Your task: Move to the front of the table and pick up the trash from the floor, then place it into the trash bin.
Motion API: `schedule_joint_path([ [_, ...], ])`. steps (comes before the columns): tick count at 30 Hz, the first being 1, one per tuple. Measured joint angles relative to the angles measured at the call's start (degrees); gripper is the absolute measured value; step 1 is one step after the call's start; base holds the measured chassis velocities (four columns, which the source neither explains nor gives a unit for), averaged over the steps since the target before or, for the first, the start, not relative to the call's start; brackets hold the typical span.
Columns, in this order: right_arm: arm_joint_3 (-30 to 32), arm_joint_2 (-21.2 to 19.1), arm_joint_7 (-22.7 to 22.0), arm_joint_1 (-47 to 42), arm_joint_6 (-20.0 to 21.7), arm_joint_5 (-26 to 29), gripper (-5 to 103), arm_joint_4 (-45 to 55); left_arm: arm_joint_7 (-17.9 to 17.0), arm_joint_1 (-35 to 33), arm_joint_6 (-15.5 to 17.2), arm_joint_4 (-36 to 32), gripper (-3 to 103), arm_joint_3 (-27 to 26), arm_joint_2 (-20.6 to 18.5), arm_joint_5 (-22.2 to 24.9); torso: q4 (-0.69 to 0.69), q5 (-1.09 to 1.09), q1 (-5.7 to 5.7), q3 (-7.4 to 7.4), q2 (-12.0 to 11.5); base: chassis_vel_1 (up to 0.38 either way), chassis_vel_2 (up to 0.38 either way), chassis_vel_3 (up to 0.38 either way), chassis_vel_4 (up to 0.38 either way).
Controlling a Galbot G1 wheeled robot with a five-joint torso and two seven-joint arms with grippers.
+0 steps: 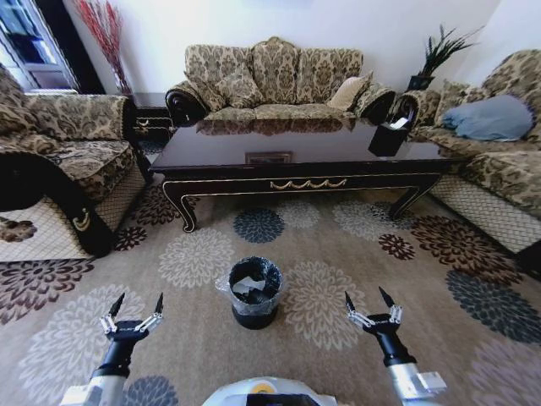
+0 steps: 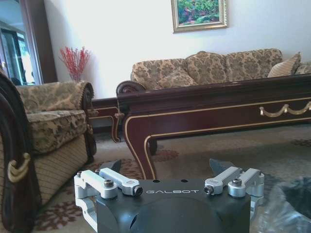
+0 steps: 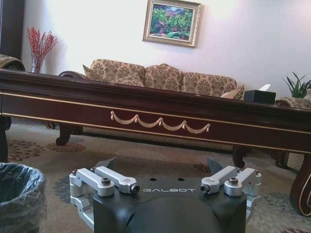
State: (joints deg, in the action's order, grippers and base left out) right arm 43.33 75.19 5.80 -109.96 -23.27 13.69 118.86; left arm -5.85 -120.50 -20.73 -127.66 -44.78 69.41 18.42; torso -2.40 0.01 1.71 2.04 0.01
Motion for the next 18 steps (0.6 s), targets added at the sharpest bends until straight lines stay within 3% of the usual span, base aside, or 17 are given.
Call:
schedule_joint_path([
  [5,-0.1,0.0,0.2,-0.1,0.5,0.4,100,2.1,0.1,-0.7,-1.1,0.0,100,3.1,-0.5,-3.3,-0.01,-0.02,0.0,0.0,0.0,0.0,0.0,0.0,0.0],
  [18,1.1,-0.4,1.2,-1.5,-0.1,1.5,100,2.7,-0.7,-2.1,-1.8,-1.2,100,3.5,0.0,-4.0,-0.01,0.0,0.0,0.0,0.0,0.0,0.0,0.0,0.0],
])
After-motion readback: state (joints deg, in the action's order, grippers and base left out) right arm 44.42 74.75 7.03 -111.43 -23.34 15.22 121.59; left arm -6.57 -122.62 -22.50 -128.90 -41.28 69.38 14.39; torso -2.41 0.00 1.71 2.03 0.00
